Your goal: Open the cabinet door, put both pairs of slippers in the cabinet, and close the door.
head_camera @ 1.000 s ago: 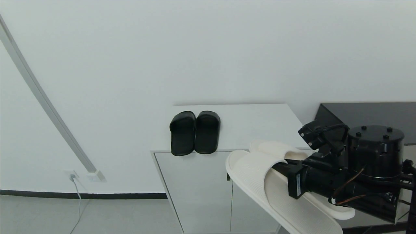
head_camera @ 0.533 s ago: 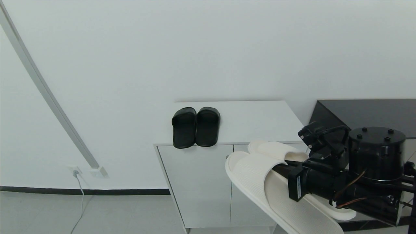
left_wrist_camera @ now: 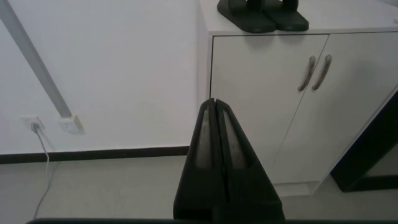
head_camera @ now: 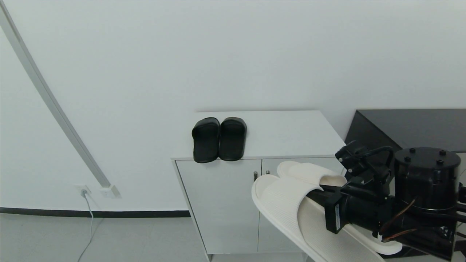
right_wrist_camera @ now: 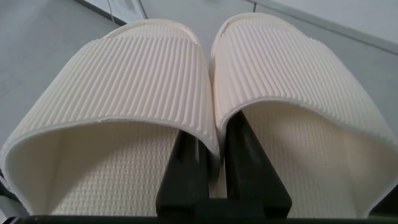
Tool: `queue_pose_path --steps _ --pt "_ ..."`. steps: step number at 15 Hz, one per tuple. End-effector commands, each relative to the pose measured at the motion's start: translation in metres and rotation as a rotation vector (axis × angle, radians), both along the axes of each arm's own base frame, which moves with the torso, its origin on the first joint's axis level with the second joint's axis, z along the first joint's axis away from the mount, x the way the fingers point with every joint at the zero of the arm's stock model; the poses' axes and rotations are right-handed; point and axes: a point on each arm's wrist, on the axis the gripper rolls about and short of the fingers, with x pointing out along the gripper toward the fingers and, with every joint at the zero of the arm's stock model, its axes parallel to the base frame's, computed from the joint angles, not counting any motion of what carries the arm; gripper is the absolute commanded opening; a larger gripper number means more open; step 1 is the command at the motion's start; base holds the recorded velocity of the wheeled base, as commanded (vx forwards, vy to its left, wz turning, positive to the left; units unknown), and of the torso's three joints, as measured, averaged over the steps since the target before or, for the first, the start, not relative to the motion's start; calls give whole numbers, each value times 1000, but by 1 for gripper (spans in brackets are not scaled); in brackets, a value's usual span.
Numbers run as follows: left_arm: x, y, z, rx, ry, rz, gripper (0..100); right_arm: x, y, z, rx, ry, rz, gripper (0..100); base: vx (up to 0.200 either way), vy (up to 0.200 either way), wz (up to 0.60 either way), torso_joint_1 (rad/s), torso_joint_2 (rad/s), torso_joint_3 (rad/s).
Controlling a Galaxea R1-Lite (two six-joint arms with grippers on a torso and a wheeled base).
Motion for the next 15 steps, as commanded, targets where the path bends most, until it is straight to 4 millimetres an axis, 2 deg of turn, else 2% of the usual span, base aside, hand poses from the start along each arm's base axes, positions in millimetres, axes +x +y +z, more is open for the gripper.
queue_pose_path --steps 1,6,7,15 --pt "0 0 0 0 2 0 0 -2 0 0 -3 -1 6 0 0 0 0 -144 369 203" --pt "0 0 0 0 2 -2 0 -3 2 -2 -9 6 17 0 0 0 0 -186 435 244" --pt "0 0 0 -2 2 -2 100 -4 2 -4 -12 9 18 0 0 0 0 -232 544 305" --pt "0 0 0 0 2 0 100 -4 2 -6 -21 13 16 0 0 0 0 -221 536 317"
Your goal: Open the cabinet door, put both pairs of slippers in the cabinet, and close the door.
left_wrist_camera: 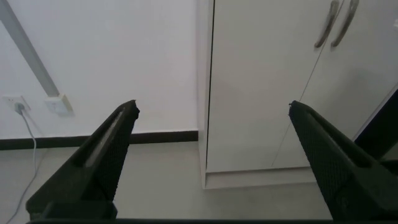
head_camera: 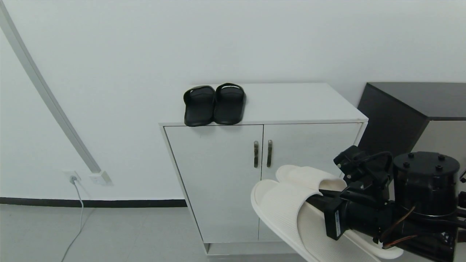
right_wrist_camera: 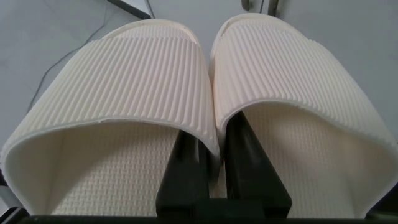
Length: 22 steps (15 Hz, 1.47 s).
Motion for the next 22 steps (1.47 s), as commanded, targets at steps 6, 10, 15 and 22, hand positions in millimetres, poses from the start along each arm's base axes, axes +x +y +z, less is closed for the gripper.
queue_pose_path --steps 6,10,15,22 --pt "0 0 0 8 4 -1 100 0 0 -5 -13 14 -1 0 0 0 0 -178 494 321" --pt "4 0 1 8 56 -12 100 1 0 -16 -51 37 3 0 0 0 0 -146 467 329" --pt "13 0 18 1 121 3 100 1 2 -15 -38 20 6 0 0 0 0 -99 455 349" --pt "115 -15 106 -20 95 -261 100 0 0 -13 -33 13 0 0 0 0 0 -26 317 290"
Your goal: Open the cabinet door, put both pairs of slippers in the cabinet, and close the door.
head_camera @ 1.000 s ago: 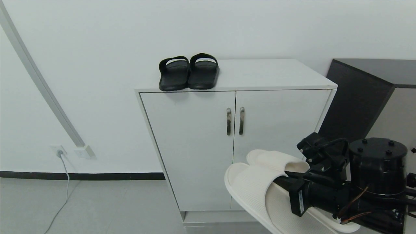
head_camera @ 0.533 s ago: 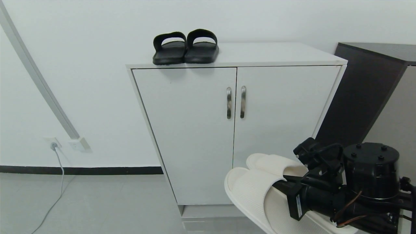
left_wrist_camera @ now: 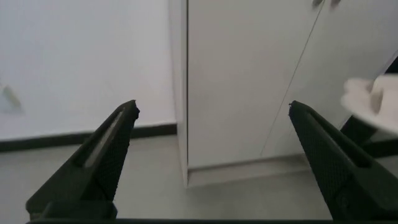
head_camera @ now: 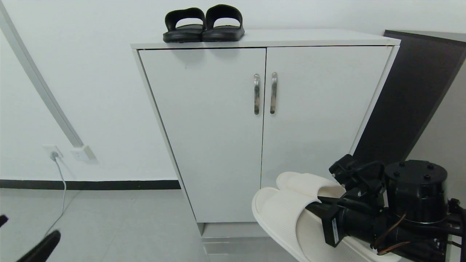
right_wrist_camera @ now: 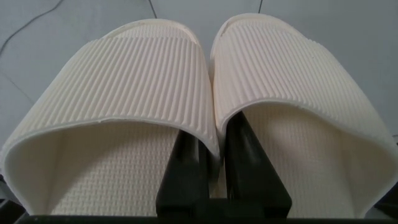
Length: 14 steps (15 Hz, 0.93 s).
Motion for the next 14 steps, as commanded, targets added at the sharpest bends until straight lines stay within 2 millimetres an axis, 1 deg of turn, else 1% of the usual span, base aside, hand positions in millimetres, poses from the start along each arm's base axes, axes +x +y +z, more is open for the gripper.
queue_pose_path --steps 1,2,3,4,5,6,7,8,9,13,14 --pt "63 -19 18 -4 21 -169 100 -2 -1 2 7 -7 4 0 0 0 0 2 51 46" --pt "71 -27 23 -5 12 -215 100 -3 0 3 2 -17 12 0 0 0 0 0 0 0" --pt "77 -31 25 -3 21 -226 100 -3 0 4 0 -26 15 0 0 0 0 0 0 0" --pt "92 -41 29 -14 50 -258 100 -4 0 5 4 -44 21 0 0 0 0 0 0 0" --pt "103 -50 36 -42 63 -293 100 -4 0 5 6 -44 19 0 0 0 0 0 0 0" --pt "112 -60 41 -74 73 -326 100 -3 -1 4 4 -37 18 0 0 0 0 0 0 0" --pt "116 -63 43 -87 79 -335 100 -3 0 3 3 -34 18 0 0 0 0 0 0 0" --pt "131 -75 47 -110 99 -361 100 -2 0 1 0 -27 19 0 0 0 0 0 0 0" --pt "139 -81 49 -109 106 -370 100 -2 1 1 -1 -27 21 0 0 0 0 0 0 0" --pt "164 -105 64 -120 58 -430 100 -5 -1 2 4 -29 20 0 0 0 0 0 0 0" --pt "168 -113 68 -121 52 -454 100 -7 -3 -2 -8 -17 20 0 0 0 0 0 0 0"
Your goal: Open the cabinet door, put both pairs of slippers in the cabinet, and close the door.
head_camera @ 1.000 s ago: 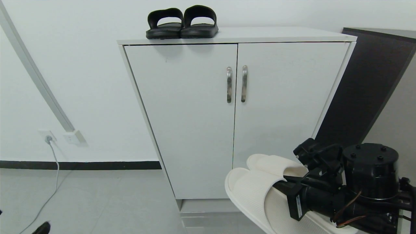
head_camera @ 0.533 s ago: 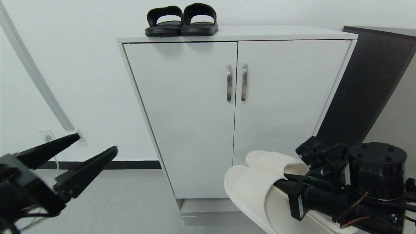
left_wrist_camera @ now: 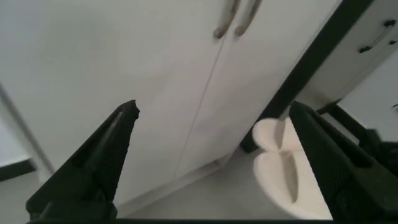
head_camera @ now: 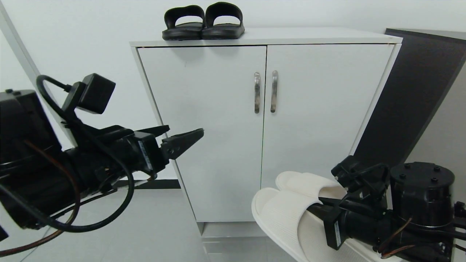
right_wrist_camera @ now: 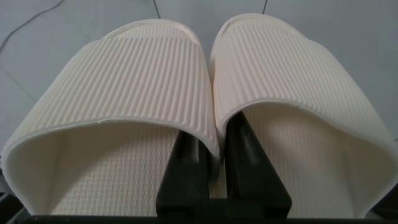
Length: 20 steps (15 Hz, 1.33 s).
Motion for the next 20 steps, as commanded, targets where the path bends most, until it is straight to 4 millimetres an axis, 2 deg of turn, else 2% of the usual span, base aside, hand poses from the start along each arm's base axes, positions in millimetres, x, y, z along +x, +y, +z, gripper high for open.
queue_pose_path --steps 1,2,5,9,11,14,16,20 --pt "16 -18 -1 9 17 -38 100 -2 -2 -2 -4 6 -1 0 0 0 0 0 0 0" --pt "26 -34 6 1 5 -73 100 -3 -3 -3 -6 11 -2 0 0 0 0 0 0 0" --pt "44 -69 6 -1 6 -151 100 -1 0 -1 -2 5 5 0 0 0 0 0 0 0" --pt "69 -97 28 -28 -7 -203 100 -3 2 1 27 6 65 0 0 0 0 0 0 0" --pt "77 -106 35 -20 59 -257 100 1 5 3 34 -5 69 0 0 0 0 0 0 0" --pt "83 -114 52 -187 148 -426 100 2 6 1 29 -2 68 0 0 0 0 0 0 0" --pt "89 -118 51 -206 171 -467 100 2 7 1 29 -2 70 0 0 0 0 0 0 0" --pt "114 -128 41 -211 147 -414 100 5 9 -1 26 5 69 0 0 0 0 0 0 0"
